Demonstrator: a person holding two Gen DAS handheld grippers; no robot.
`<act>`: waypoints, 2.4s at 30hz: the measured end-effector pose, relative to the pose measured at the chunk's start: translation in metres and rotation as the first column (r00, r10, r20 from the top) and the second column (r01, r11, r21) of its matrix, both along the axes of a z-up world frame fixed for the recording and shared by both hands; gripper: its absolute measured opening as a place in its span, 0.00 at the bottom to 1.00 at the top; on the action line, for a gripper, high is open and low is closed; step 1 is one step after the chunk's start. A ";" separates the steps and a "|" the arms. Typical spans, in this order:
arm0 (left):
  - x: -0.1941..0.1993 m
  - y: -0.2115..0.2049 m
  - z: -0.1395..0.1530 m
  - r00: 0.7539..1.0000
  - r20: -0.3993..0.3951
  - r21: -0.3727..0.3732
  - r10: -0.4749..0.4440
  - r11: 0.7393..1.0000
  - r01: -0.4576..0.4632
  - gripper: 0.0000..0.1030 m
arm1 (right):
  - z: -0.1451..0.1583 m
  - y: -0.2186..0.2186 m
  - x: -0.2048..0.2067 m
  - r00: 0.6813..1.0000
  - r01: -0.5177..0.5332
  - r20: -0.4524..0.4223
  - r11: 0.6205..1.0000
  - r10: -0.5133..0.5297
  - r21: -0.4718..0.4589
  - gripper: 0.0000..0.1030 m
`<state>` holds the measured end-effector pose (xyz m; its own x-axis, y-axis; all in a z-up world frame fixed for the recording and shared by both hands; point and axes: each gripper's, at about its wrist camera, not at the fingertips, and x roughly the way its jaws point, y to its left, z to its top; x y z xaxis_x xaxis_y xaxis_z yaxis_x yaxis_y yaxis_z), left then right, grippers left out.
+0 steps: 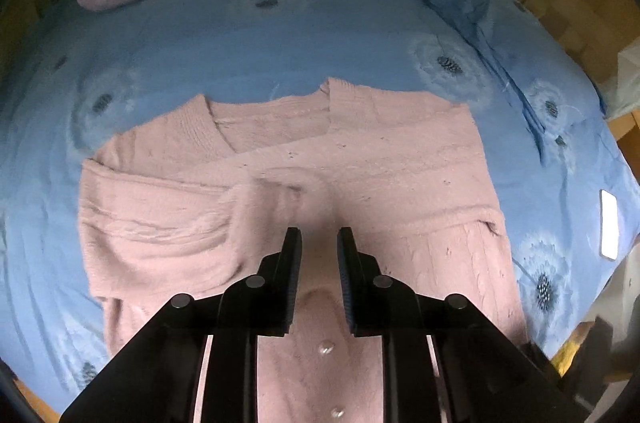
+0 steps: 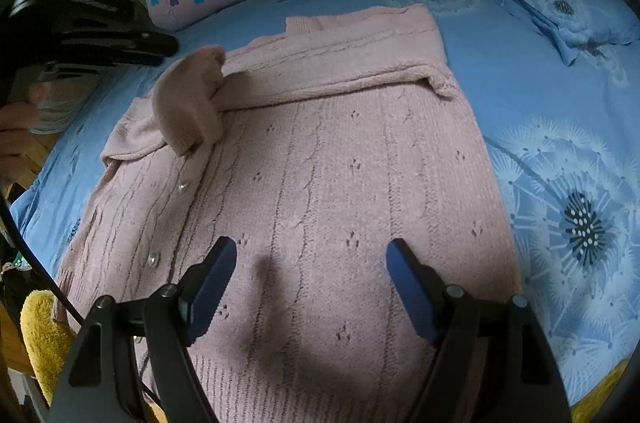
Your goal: Fold small clothes
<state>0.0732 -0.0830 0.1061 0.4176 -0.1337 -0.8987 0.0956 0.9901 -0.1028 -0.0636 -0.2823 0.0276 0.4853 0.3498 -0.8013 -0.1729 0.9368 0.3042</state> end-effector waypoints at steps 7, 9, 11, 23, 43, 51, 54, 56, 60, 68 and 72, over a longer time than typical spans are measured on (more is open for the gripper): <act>-0.027 0.046 0.004 0.997 0.017 0.069 0.073 0.995 -0.074 0.12 | 0.009 0.005 0.007 1.000 -0.015 -0.020 1.000 0.016 0.024 0.78; -0.031 0.062 -0.002 0.995 0.021 0.095 0.097 0.991 -0.098 0.12 | 0.012 0.006 0.012 0.999 -0.011 -0.034 1.000 0.012 0.028 0.78; -0.035 0.082 -0.011 0.990 0.019 0.093 0.139 0.986 -0.140 0.12 | 0.015 0.008 0.017 0.999 -0.005 -0.036 1.000 0.006 0.013 0.78; -0.014 0.166 -0.054 0.956 0.074 0.072 0.282 0.955 -0.288 0.12 | 0.026 0.058 0.078 0.998 -0.037 -0.047 0.984 0.029 -0.172 0.78; -0.003 0.181 -0.072 0.948 0.009 -0.056 0.318 0.947 -0.317 0.12 | 0.010 0.131 0.124 0.968 -0.245 -0.038 0.892 0.249 -0.381 0.15; -0.004 0.196 -0.067 0.924 0.027 -0.123 0.382 0.918 -0.376 0.12 | 0.072 0.125 0.139 0.959 -0.143 0.138 0.842 0.248 -0.520 0.11; -0.002 0.198 -0.067 0.923 0.022 -0.142 0.384 0.915 -0.377 0.12 | 0.098 0.115 0.145 0.948 -0.073 0.215 0.818 0.235 -0.571 0.11; -0.002 0.196 -0.068 0.926 0.019 -0.147 0.376 0.917 -0.370 0.12 | 0.109 0.106 0.148 0.942 -0.037 0.249 0.806 0.226 -0.591 0.11; 0.003 0.188 -0.074 0.935 0.005 -0.130 0.355 0.927 -0.351 0.12 | 0.106 0.085 0.155 0.940 0.016 0.274 0.772 0.206 -0.636 0.11; 0.010 0.175 -0.086 0.944 -0.018 -0.073 0.330 0.941 -0.330 0.12 | 0.031 0.048 0.169 0.983 0.004 0.148 0.780 0.113 -0.626 0.11; 0.012 0.175 -0.088 0.945 -0.024 -0.060 0.326 0.943 -0.327 0.12 | 0.007 0.029 0.170 0.991 -0.040 0.083 0.825 0.105 -0.563 0.19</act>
<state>0.0855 0.0918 0.0182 0.4361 -0.0479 -0.8986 -0.2338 0.9583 -0.1645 0.1062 -0.2535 0.0350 0.5693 -0.1050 -0.8154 -0.2478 0.9238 -0.2920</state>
